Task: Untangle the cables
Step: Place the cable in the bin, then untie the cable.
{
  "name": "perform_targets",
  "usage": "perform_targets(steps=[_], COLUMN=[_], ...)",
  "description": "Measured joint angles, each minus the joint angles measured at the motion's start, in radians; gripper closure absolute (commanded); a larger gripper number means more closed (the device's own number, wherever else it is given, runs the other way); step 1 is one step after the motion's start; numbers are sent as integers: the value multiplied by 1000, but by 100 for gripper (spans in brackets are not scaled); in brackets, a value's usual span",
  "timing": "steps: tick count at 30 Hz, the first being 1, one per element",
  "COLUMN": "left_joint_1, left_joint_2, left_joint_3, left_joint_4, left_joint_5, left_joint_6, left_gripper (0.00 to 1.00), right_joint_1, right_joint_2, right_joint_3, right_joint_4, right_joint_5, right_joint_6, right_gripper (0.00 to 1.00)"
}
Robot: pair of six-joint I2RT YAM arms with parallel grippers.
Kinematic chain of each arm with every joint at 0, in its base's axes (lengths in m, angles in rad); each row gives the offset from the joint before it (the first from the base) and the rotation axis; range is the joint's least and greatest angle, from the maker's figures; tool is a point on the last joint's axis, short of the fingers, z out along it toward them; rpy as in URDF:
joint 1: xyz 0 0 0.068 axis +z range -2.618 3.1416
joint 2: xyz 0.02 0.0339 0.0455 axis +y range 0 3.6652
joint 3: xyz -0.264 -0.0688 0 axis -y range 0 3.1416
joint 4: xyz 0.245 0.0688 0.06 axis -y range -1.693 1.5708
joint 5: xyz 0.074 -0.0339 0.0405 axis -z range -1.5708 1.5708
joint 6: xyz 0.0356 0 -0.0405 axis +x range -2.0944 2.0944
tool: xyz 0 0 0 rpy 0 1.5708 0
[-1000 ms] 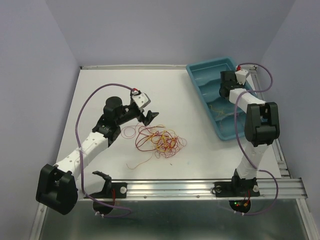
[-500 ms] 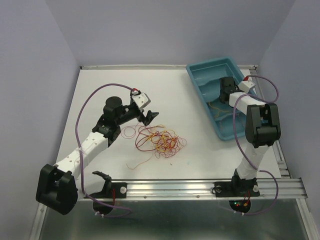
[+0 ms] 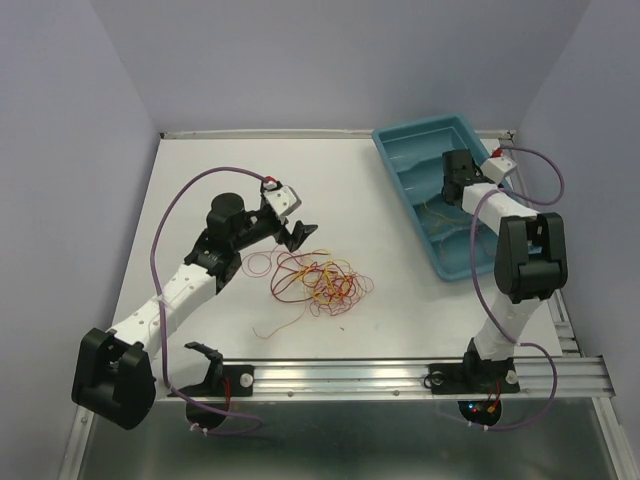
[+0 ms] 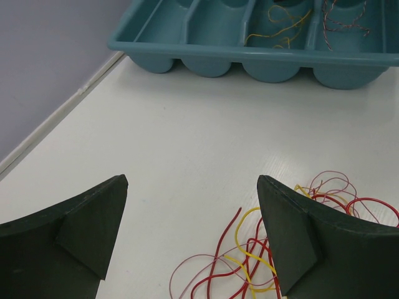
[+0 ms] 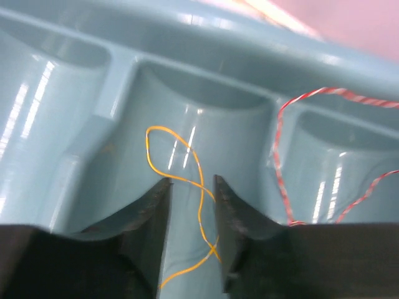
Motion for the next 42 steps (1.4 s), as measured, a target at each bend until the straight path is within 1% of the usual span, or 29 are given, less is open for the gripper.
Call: perform_targets(steps=[1,2,4,5,8,10,13,14,16,17,18,21,25,28,32,35,41,42], left_joint_1=[0,0,0,0,0,0,0,0,-2,-3,-9,-50,-105,-108,-108,-106,-113,-117], left_joint_2=[0,0,0,0,0,1,19,34,73,89,120,173,206,214,230,237,240,241], left_joint_3=[0,0,0,0,0,0,8,14,37,47,60,81,88,89,100,105,105,106], left_joint_4=[0,0,0,0,-5,-18,-58,-69,-113,-130,-156,-233,-306,-323,-341,-354,-387,-394], left_joint_5=[0,0,0,0,0,4,29,37,61,66,74,78,86,100,125,161,233,238], left_joint_6=[0,0,0,0,3,11,32,43,76,89,110,172,231,258,283,306,364,371], left_gripper=[4,4,4,4,4,4,4,3,2,2,2,2,3,6,9,11,12,13], right_joint_1=[0,0,0,0,0,0,0,0,1,4,12,104,275,353,360,360,364,366], right_joint_2=[-18,-39,-71,-89,-134,-179,-233,-260,-284,-308,-319,-361,-391,-395,-397,-390,-375,-376], right_joint_3=[1,2,5,5,5,5,5,5,4,1,1,-13,-70,-131,-195,-205,-205,-205], right_joint_4=[-2,-2,0,-1,-2,-2,-2,-2,-1,-2,-2,4,63,89,105,109,120,122], right_joint_5=[4,7,12,13,9,-14,-122,-197,-282,-378,-416,-537,-698,-853,-958,-1019,-1077,-1083], right_joint_6=[-13,-26,-41,-52,-74,-93,-148,-179,-212,-241,-256,-315,-382,-409,-416,-415,-415,-415], right_gripper=[44,40,36,31,27,27,27,27,26,26,26,27,29,33,37,37,36,36])
